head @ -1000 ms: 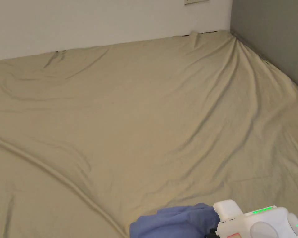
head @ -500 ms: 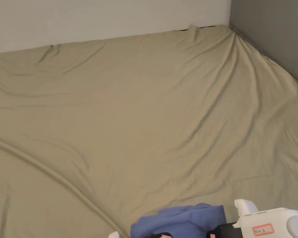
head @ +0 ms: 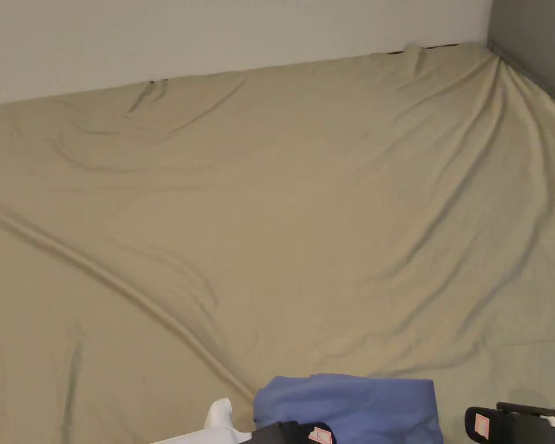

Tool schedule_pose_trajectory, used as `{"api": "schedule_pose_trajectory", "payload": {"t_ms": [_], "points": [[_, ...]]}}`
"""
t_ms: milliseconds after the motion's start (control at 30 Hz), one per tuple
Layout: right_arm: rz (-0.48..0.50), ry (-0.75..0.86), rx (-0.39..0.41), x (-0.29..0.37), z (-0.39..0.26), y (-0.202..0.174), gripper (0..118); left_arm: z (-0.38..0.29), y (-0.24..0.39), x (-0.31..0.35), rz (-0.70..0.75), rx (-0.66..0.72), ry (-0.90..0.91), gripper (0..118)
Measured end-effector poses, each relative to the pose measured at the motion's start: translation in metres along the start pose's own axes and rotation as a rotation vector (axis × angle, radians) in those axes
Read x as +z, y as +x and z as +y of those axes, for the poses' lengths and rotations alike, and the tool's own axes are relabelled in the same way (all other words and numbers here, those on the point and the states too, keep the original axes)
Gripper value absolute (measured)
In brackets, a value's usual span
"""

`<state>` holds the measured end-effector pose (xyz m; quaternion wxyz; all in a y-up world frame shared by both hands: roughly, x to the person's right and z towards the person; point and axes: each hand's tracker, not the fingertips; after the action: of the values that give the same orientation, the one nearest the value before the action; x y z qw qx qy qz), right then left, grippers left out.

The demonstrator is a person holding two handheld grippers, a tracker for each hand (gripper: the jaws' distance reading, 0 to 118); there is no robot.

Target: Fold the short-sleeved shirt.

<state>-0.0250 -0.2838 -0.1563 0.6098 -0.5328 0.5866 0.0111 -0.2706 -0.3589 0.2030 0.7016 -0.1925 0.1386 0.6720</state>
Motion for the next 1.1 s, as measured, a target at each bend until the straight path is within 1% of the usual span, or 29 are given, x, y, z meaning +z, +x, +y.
{"api": "schedule_pose_trajectory", "payload": {"t_ms": [67, 200, 267, 333, 367, 467, 533, 600, 633, 667, 700, 733, 767, 833, 900, 967, 1000, 1033, 1067, 1100], "points": [[-0.005, 0.029, 0.006, 0.01, 0.003, -0.008, 3, 0.014, -0.01, 0.039, -0.021, 0.026, 0.065, 25], [-0.002, 0.063, -0.014, 0.017, 0.007, -0.026, 3, 0.044, -0.037, 0.134, 0.045, 0.04, 0.228, 25], [-0.02, 0.067, -0.013, 0.013, 0.008, -0.031, 3, 0.059, -0.053, 0.187, 0.11, 0.047, 0.315, 25], [-0.038, 0.063, 0.0, 0.008, 0.008, -0.04, 3, 0.077, -0.069, 0.237, 0.225, 0.034, 0.375, 25], [-0.034, 0.059, -0.007, 0.004, 0.008, -0.04, 3, 0.086, -0.077, 0.261, 0.28, 0.031, 0.404, 25], [-0.005, 0.039, -0.037, -0.008, 0.008, -0.048, 3, 0.108, -0.093, 0.31, 0.343, 0.057, 0.474, 25], [-0.007, 0.031, -0.025, -0.017, 0.009, -0.059, 3, 0.122, -0.108, 0.335, 0.376, 0.095, 0.535, 26], [-0.01, 0.015, 0.003, -0.024, 0.01, -0.069, 3, 0.133, -0.122, 0.346, 0.425, 0.15, 0.576, 27], [-0.009, 0.009, 0.018, -0.028, 0.011, -0.073, 3, 0.136, -0.129, 0.349, 0.45, 0.181, 0.594, 32], [-0.005, 0.003, 0.031, -0.03, 0.011, -0.078, 3, 0.137, -0.136, 0.35, 0.478, 0.198, 0.602, 58], [-0.002, 0.0, 0.042, -0.031, 0.011, -0.082, 3, 0.138, -0.142, 0.35, 0.496, 0.219, 0.603, 91], [0.0, -0.001, 0.056, -0.031, 0.01, -0.086, 3, 0.138, -0.145, 0.35, 0.555, 0.236, 0.619, 110], [0.0, -0.002, 0.065, -0.032, 0.011, -0.09, 3, 0.133, -0.147, 0.351, 0.608, 0.248, 0.648, 110], [-0.009, 0.0, 0.079, -0.03, 0.011, -0.094, 3, 0.12, -0.145, 0.359, 0.625, 0.243, 0.732, 117], [-0.011, 0.007, 0.087, -0.027, 0.011, -0.093, 3, 0.11, -0.146, 0.376, 0.623, 0.24, 0.811, 117], [-0.012, 0.017, 0.089, -0.025, 0.012, -0.092, 3, 0.091, -0.133, 0.384, 0.632, 0.246, 0.861, 117], [-0.014, 0.022, 0.089, -0.024, 0.011, -0.091, 3, 0.085, -0.129, 0.389, 0.618, 0.242, 0.84, 116], [-0.015, 0.027, 0.088, -0.023, 0.012, -0.09, 3, 0.077, -0.119, 0.39, 0.576, 0.214, 0.806, 111], [-0.012, 0.031, 0.085, -0.021, 0.011, -0.089, 3, 0.066, -0.106, 0.387, 0.529, 0.151, 0.784, 90], [-0.008, 0.035, 0.084, -0.02, 0.01, -0.087, 3, 0.056, -0.092, 0.381, 0.518, 0.1, 0.78, 64]]}}
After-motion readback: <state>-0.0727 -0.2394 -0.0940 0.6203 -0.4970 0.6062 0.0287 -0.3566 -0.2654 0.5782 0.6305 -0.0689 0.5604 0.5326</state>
